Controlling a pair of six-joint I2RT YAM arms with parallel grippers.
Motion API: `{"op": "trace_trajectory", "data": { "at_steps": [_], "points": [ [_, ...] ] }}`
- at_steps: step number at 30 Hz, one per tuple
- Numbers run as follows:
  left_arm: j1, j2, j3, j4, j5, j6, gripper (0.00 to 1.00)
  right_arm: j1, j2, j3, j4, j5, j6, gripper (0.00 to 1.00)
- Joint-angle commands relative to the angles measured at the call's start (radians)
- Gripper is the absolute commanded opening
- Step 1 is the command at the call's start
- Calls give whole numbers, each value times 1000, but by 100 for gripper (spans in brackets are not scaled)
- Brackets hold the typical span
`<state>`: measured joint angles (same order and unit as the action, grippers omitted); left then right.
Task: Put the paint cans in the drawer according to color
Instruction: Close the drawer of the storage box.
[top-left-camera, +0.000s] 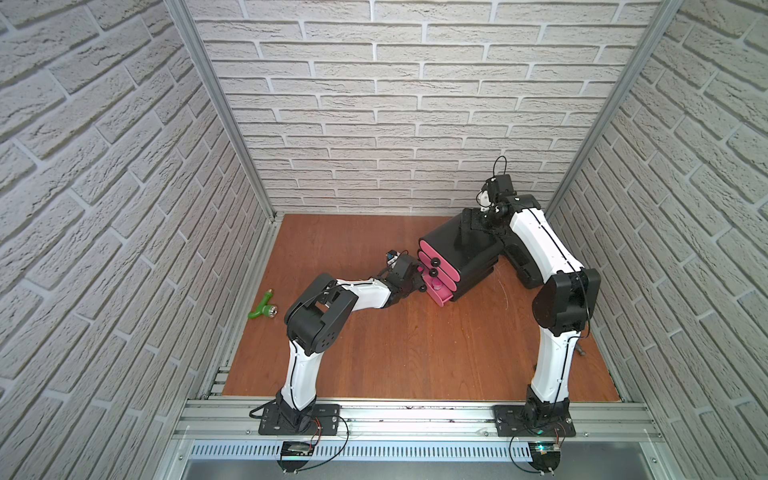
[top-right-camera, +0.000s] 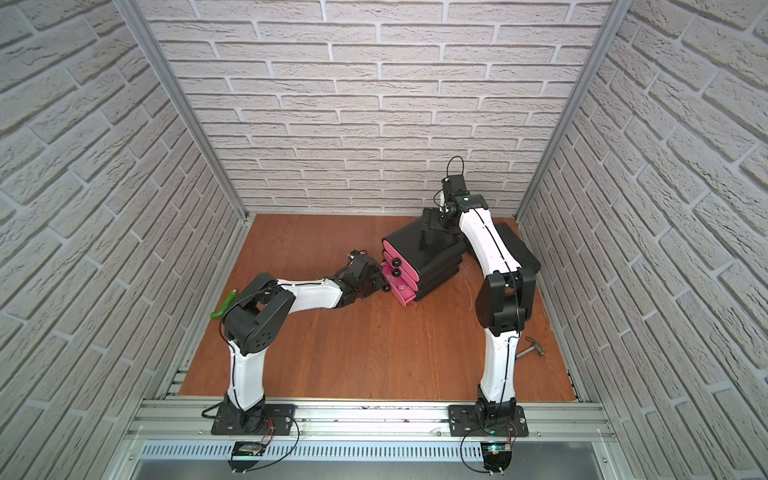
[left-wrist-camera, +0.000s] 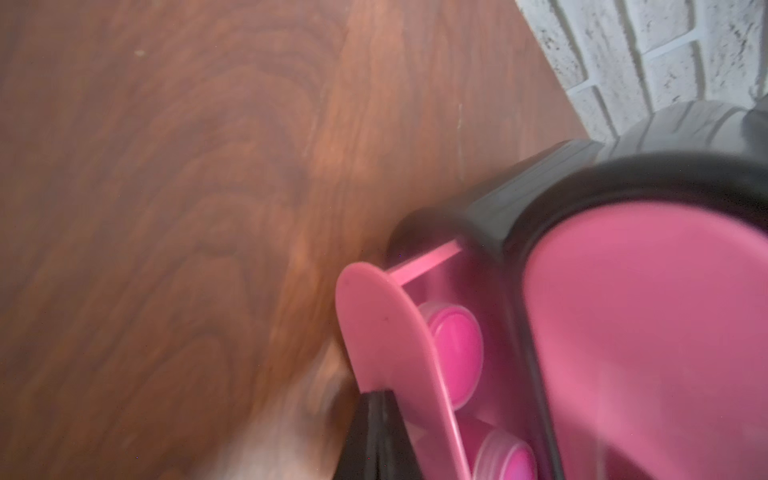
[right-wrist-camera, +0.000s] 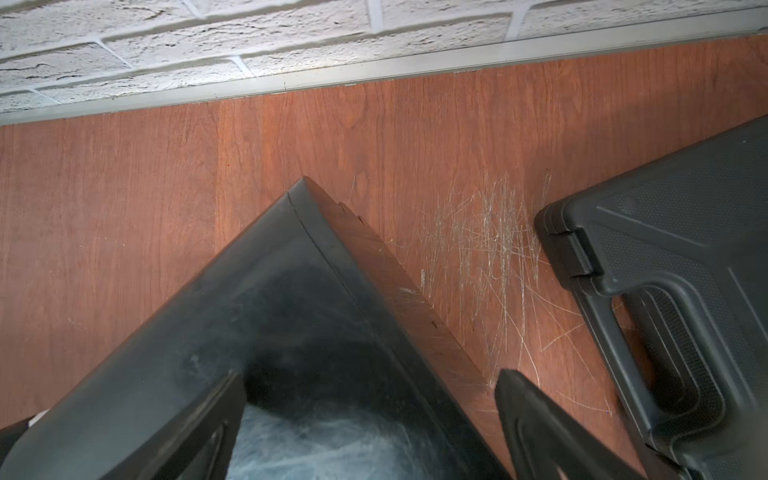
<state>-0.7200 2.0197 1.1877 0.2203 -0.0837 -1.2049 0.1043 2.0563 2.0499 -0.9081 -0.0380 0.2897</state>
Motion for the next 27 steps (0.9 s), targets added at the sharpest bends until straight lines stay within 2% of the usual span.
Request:
{"op": "trace_trajectory", "data": {
  "at_steps": [1,10,17,24,27],
  "points": [
    [-4,33,50,77,12,-4,4,13,-28,-61,-82,-56,11,98],
    [-9,97,118,90,13,-55,3,13,-39,-106,-69,-49,9,98],
    [-23,117,111,131,-10,-126,3,12,-36,-105,-69,-45,-4,98],
    [-32,92,85,137,-41,-150,4,8,-35,-92,-60,-40,-12,98],
    [-28,35,49,95,-71,-131,5,-4,-23,-28,-66,-30,-9,98]
  ]
}}
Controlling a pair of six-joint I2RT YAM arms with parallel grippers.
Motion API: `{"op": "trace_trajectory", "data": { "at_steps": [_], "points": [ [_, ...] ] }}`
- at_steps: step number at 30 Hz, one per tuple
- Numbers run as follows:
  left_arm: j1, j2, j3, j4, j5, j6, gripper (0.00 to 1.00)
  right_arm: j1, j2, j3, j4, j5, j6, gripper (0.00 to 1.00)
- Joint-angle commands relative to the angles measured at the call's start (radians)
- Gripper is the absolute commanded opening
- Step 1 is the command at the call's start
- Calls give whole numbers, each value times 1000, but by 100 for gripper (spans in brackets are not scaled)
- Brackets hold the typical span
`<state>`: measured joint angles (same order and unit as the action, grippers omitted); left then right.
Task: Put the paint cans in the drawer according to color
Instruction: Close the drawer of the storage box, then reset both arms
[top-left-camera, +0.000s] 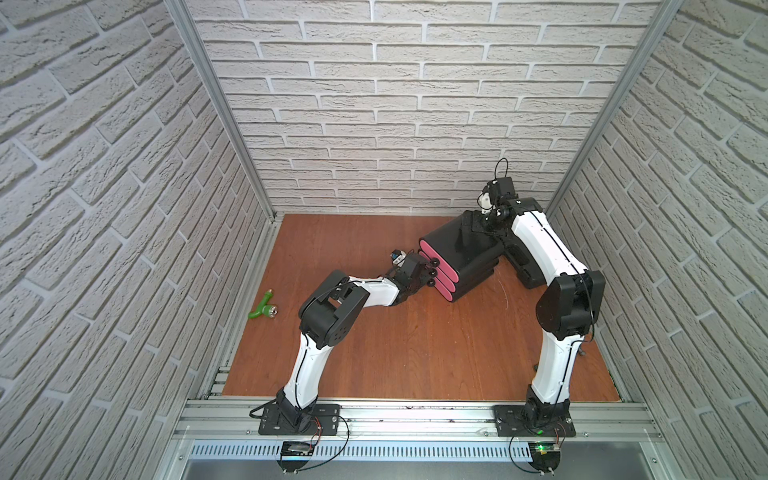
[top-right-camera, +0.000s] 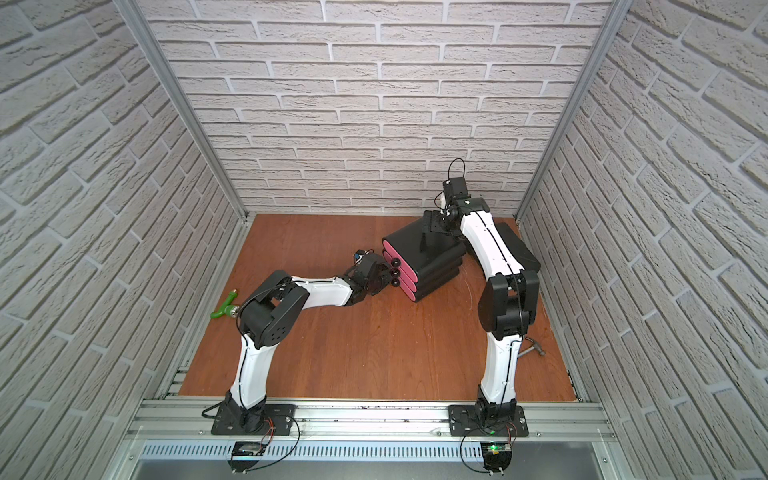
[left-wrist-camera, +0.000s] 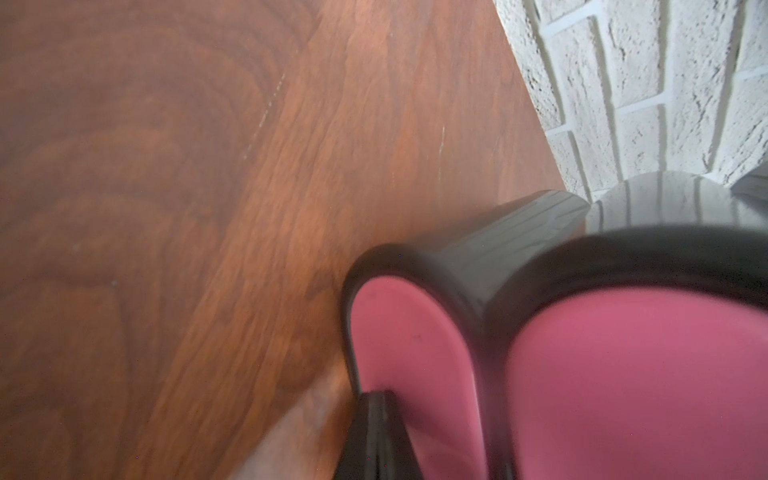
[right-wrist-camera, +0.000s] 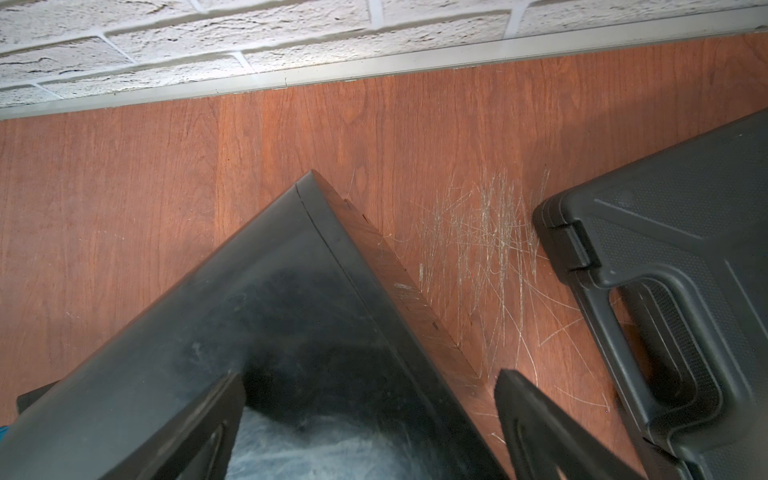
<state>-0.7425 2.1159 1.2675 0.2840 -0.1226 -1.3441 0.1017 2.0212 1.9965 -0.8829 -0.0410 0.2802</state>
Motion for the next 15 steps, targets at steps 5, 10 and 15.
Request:
{"op": "trace_trajectory", "data": {
  "at_steps": [5,10,15],
  "points": [
    [11,-207,-114,-86,-92,54,8,-47,44,229,-152,22,11,100],
    [35,-365,-139,-275,-128,159,15,-104,-35,237,-161,46,31,100],
    [45,-525,-141,-457,-206,318,38,-120,-231,35,-141,54,-69,100]
  ]
}}
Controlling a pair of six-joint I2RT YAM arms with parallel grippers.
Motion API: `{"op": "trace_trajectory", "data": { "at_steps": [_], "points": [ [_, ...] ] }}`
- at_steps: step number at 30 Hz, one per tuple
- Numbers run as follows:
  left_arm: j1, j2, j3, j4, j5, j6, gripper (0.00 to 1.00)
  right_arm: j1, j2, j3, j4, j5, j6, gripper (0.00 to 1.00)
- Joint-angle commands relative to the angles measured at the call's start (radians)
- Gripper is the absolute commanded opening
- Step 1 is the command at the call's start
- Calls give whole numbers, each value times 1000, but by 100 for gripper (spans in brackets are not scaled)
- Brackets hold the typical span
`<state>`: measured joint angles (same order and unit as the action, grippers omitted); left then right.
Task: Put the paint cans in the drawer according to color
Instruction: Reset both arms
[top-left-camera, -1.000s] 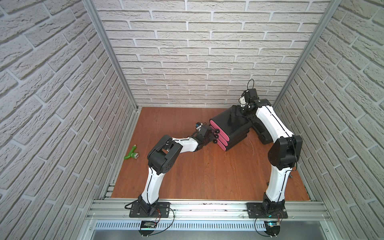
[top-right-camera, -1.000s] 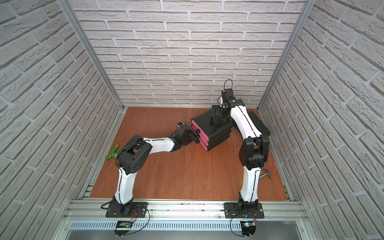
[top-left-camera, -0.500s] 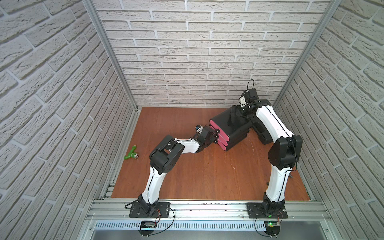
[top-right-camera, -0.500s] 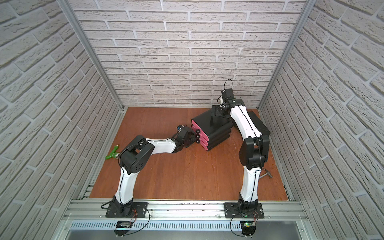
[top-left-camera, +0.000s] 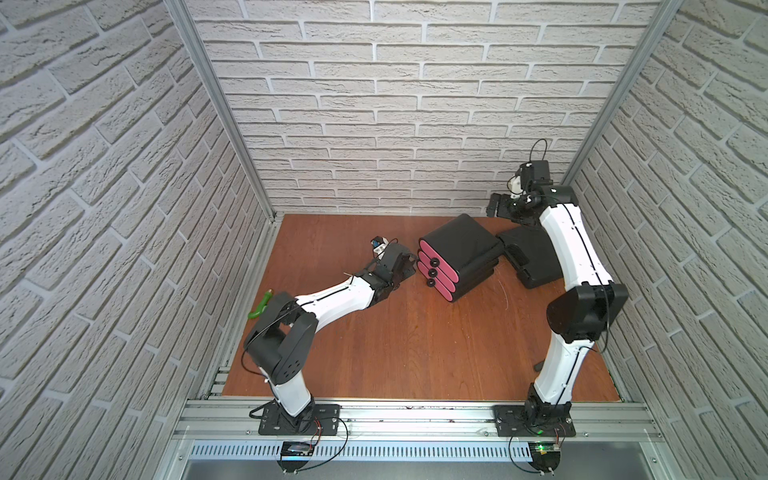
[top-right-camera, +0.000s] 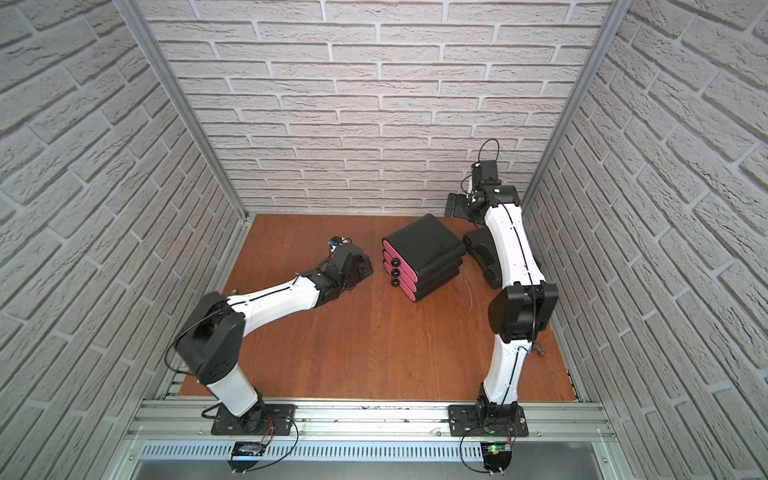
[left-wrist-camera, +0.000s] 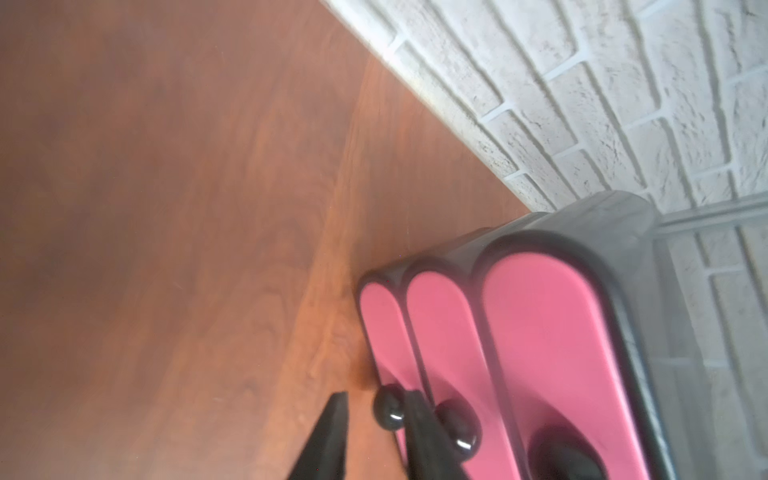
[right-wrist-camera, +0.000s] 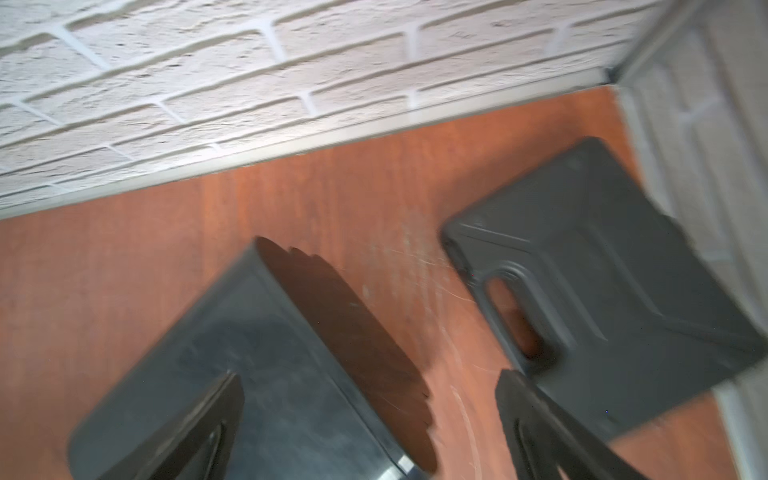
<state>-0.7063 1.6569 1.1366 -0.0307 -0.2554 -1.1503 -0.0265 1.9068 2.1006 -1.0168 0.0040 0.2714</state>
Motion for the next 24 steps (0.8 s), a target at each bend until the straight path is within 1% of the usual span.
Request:
{"op": "trace_trajectory", "data": {
  "at_steps": [1,2,3,4,6,8,10,12,13,14,18,21,24],
  "points": [
    [13,-99,-14,-177,-95,153,43,11,-105,-31,-81,14,-91,100],
    [16,-132,-21,-203,-119,182,48,25,-103,-7,-134,59,-122,100],
    [17,-160,-29,-223,-157,211,52,32,-125,-31,-136,87,-139,100],
    [17,-192,-41,-243,-182,242,55,36,-172,-91,-103,93,-145,100],
    [22,-248,-64,-278,-228,289,60,36,-288,-275,2,91,-140,100],
    [33,-310,-91,-318,-258,316,68,41,-405,-454,121,73,-145,100],
    [45,-363,-116,-350,-283,339,73,41,-470,-536,162,54,-159,100],
    [58,-416,-146,-372,-316,360,79,45,-509,-572,152,52,-171,100],
    [66,-443,-166,-372,-328,380,96,45,-529,-593,144,66,-165,100],
    [75,-467,-189,-369,-346,399,98,45,-551,-621,137,77,-160,100],
    [122,-533,-261,-351,-390,497,98,45,-654,-812,198,114,-132,100],
    [173,-567,-330,-285,-382,647,99,45,-752,-1007,315,149,-117,100],
    [235,-592,-424,-178,-371,791,98,45,-833,-1193,483,174,-132,100]
  ]
}}
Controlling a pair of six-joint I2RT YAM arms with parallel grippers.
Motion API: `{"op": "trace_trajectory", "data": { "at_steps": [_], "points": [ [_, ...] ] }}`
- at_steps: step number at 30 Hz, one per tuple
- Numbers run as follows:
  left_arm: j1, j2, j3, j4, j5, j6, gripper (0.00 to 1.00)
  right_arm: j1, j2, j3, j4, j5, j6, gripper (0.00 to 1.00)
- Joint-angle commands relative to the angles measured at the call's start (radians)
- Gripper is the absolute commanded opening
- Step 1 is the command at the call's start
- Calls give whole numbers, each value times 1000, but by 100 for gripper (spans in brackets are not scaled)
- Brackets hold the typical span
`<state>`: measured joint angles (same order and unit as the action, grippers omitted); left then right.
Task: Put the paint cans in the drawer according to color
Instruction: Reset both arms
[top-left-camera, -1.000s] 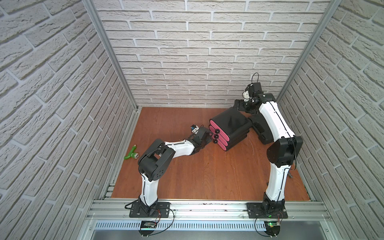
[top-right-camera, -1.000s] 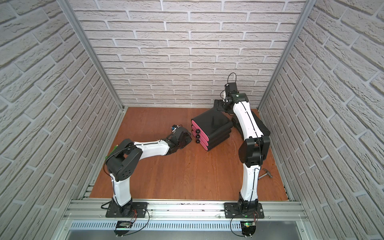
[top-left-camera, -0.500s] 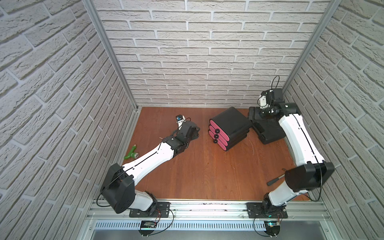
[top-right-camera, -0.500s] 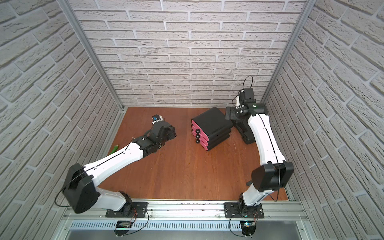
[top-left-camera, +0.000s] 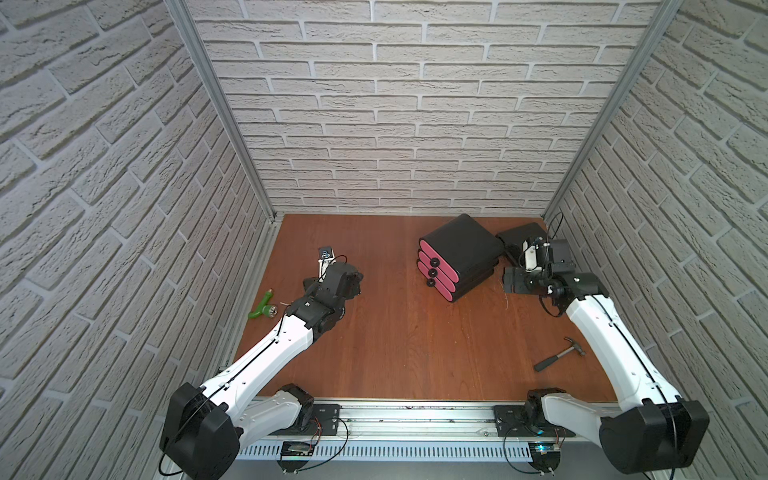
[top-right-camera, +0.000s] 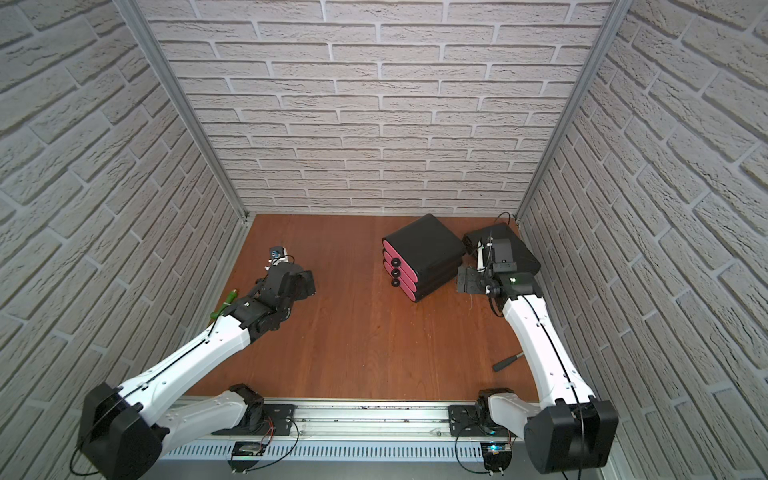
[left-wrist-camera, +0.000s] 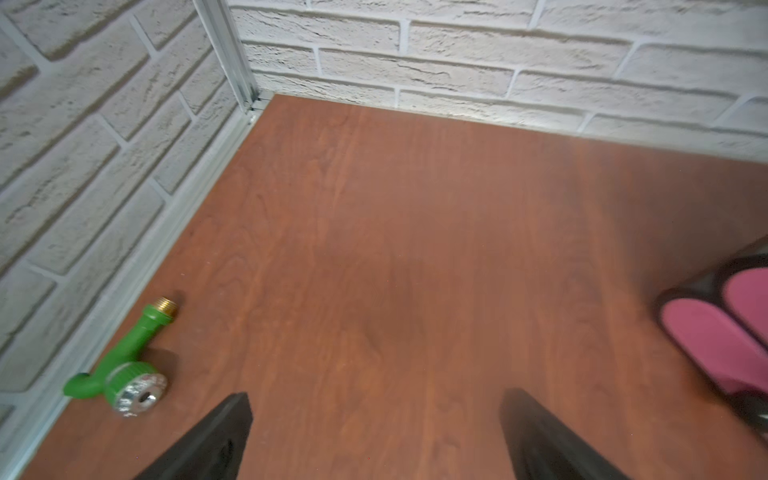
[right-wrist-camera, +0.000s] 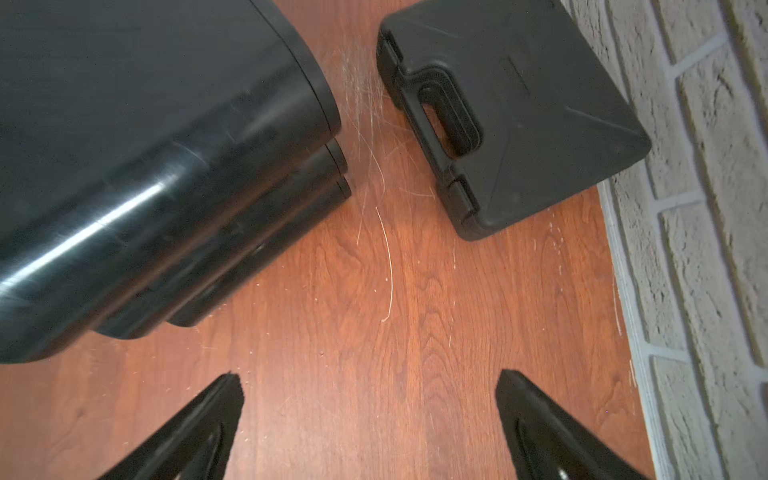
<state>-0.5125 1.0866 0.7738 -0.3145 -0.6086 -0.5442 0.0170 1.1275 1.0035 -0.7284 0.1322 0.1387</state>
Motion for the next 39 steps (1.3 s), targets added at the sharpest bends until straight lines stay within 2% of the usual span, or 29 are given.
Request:
{"op": "trace_trajectory", "data": {
  "at_steps": [1,6,8,14,18,22,24,27,28,36,39],
  "points": [
    [66,-34,-99,145,-4,220,98,1,-66,-146,244,55,0,100],
    [208,-86,-276,318,77,334,99,1,11,-296,436,129,-54,100],
    [261,-88,-286,354,123,384,99,1,61,-332,525,128,-58,100],
    [412,16,-307,490,275,480,99,-1,201,-412,879,6,-81,100],
    [486,139,-342,677,374,502,99,-3,312,-401,1059,-46,-122,100],
    [528,296,-303,826,478,543,98,-5,398,-373,1160,-85,-182,99],
    [558,353,-278,888,531,538,99,-16,417,-362,1155,-87,-162,99],
    [580,454,-215,885,573,539,98,-22,397,-401,1207,-105,-164,99],
    [583,447,-213,866,585,537,99,-22,388,-424,1242,-107,-164,99],
    [599,465,-378,1176,649,542,99,-22,360,-548,1437,-62,-147,99],
    [593,461,-380,1170,640,544,99,-19,389,-609,1568,9,-124,99]
  ]
}}
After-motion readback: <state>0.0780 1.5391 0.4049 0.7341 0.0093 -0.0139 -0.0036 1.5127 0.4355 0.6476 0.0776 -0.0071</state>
